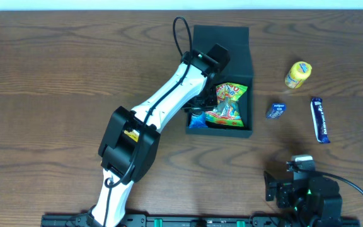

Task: Pack container
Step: 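Lower the Oreo pack into the box's left side and release it, then withdraw the left gripper and move it to the yellow Hacks bag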

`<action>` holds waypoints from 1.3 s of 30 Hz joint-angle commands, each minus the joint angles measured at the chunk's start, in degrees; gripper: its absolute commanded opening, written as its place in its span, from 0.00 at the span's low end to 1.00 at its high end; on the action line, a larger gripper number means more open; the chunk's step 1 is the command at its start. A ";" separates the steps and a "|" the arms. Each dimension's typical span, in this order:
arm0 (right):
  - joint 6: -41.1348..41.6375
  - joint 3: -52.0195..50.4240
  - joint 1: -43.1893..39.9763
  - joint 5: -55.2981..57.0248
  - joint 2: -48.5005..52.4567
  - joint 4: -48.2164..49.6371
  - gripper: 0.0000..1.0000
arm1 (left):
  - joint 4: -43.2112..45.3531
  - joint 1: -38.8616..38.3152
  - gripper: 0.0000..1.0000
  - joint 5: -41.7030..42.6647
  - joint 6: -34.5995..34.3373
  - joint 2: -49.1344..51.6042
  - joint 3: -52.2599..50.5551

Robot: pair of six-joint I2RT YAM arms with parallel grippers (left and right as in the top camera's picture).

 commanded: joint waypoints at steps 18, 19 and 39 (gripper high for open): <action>0.17 -0.39 -0.55 0.17 -0.35 -0.24 0.99 | 0.42 0.24 0.41 -2.80 -1.88 -1.70 2.21; 0.20 -0.39 -0.55 0.15 -0.35 -0.22 0.99 | 0.39 0.15 0.42 -3.91 -1.86 -2.78 2.38; 0.17 -0.39 -0.55 0.15 -0.35 -0.22 0.99 | -8.94 -4.11 0.97 -17.42 9.49 -27.28 -7.37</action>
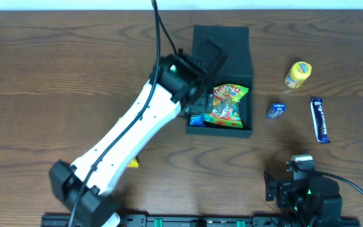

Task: Pack container
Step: 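Withdraw the left gripper and move it to the yellow Hacks bag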

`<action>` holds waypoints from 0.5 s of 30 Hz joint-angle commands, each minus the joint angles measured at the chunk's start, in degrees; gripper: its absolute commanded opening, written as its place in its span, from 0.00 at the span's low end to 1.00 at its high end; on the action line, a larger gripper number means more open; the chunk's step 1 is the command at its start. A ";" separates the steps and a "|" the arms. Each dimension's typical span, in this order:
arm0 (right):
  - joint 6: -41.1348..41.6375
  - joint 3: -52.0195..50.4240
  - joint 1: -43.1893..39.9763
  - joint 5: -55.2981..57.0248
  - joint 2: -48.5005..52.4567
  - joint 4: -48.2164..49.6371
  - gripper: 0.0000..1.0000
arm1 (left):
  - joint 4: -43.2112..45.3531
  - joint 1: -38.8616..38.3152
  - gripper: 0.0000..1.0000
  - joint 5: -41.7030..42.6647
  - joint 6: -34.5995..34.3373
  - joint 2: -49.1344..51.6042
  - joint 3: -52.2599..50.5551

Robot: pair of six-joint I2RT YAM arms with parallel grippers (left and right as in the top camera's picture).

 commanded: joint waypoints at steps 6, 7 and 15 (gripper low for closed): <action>0.17 -0.37 -0.55 0.15 -0.35 -0.24 0.99 | 6.40 0.15 0.95 -3.56 1.95 -14.91 -22.14; 0.17 -0.37 -0.55 0.15 -0.35 -0.26 0.99 | 7.65 0.20 0.95 -3.54 1.95 -16.50 -24.85; 0.20 -0.37 -0.55 0.15 -0.35 -0.26 0.99 | 11.76 1.99 0.95 -3.54 -0.57 -23.43 -42.82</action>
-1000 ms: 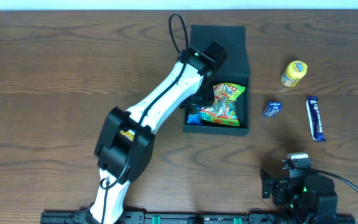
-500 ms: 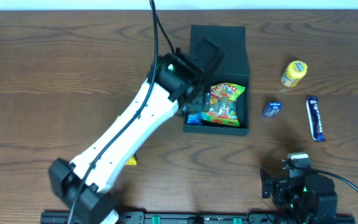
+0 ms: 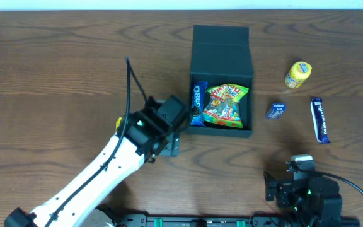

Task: Pack container
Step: 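Withdraw the left gripper and move it to the yellow Hacks bag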

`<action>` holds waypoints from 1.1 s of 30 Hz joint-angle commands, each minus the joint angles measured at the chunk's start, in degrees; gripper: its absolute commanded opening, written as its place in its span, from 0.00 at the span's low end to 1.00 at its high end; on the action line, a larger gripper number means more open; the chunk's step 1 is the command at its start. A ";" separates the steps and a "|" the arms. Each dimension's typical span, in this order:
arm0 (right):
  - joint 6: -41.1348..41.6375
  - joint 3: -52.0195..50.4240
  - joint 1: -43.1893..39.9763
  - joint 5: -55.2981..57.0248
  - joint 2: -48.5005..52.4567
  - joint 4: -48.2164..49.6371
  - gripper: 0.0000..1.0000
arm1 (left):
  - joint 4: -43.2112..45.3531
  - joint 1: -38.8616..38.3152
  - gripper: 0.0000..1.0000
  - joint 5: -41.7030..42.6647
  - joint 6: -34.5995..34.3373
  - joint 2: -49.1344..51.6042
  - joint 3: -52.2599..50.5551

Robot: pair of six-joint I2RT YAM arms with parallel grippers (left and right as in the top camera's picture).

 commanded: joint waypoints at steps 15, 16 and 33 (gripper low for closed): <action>0.17 -0.37 -0.55 0.15 -0.35 -0.24 0.99 | 5.44 10.71 0.95 -2.47 -0.39 -3.85 -15.23; 0.17 -0.37 -0.55 0.15 -0.35 -0.24 0.99 | 6.12 11.78 0.95 -2.43 -0.39 -3.85 -15.23; 0.17 -0.37 -0.55 0.15 -0.35 -0.24 0.99 | 15.80 16.22 0.96 -2.10 2.16 -0.17 -17.46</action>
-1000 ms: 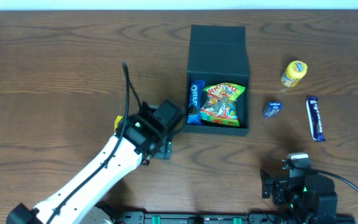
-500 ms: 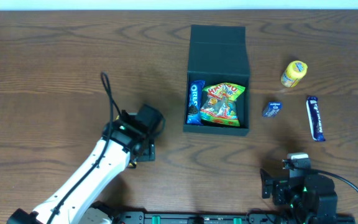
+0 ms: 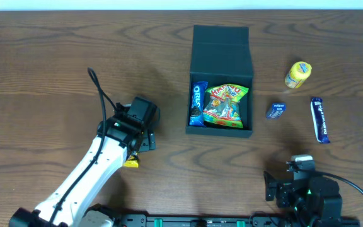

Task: Pack container
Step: 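Withdraw the left gripper and move it to the yellow Hacks bag, then lower the left gripper onto the yellow Hacks bag and grasp it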

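An open black box (image 3: 220, 129) stands at mid-table, its lid (image 3: 221, 50) folded back on the far side. Inside lie a blue Oreo pack (image 3: 197, 104) along the left wall and a colourful candy bag (image 3: 224, 104) beside it. To the right of the box, on the table, are a yellow bottle (image 3: 298, 74), a small blue packet (image 3: 276, 110) and a dark blue bar (image 3: 319, 119). My left gripper (image 3: 145, 142) hovers left of the box with nothing seen in it; its jaws are too small to read. My right gripper (image 3: 301, 183) rests folded at the front right.
The table is brown wood (image 3: 55, 69). The left arm (image 3: 93, 170) slants from the front edge up toward the box's left side. A black rail (image 3: 188, 221) runs along the front edge.
My left gripper was close to the box's front left corner; it is now farther left and clear of the box. The box's contents and the loose items have not moved.
My left gripper was first down inside the box at its left side, next to the candy bag. Then it stood above the box's left wall. By the following moment it was outside, and the Oreo pack lay in the box. Now it is farther left.
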`<action>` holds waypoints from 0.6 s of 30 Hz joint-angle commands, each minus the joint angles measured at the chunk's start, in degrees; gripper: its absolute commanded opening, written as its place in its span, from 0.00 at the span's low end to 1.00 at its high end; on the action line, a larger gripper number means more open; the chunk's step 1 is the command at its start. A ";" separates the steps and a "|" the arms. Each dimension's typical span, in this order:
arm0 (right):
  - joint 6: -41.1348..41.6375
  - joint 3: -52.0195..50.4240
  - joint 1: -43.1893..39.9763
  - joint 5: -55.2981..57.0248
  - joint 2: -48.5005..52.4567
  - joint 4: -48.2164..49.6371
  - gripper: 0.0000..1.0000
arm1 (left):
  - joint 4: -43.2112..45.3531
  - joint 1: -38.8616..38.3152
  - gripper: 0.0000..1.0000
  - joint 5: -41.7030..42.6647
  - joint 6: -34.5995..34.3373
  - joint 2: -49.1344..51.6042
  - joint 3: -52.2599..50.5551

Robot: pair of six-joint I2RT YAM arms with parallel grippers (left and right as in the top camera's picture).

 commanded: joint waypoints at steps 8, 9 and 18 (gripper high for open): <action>0.20 -0.37 -0.55 0.15 -0.35 -0.22 0.99 | 5.03 2.54 0.95 -0.85 1.88 2.32 -5.09; 0.17 -0.37 -0.55 0.15 -0.35 -0.22 0.99 | 5.53 2.71 0.95 -0.83 2.12 2.32 -5.38; 0.17 -0.37 -0.55 0.15 -0.35 -0.22 0.99 | 12.46 3.48 0.95 1.79 5.77 2.82 -7.67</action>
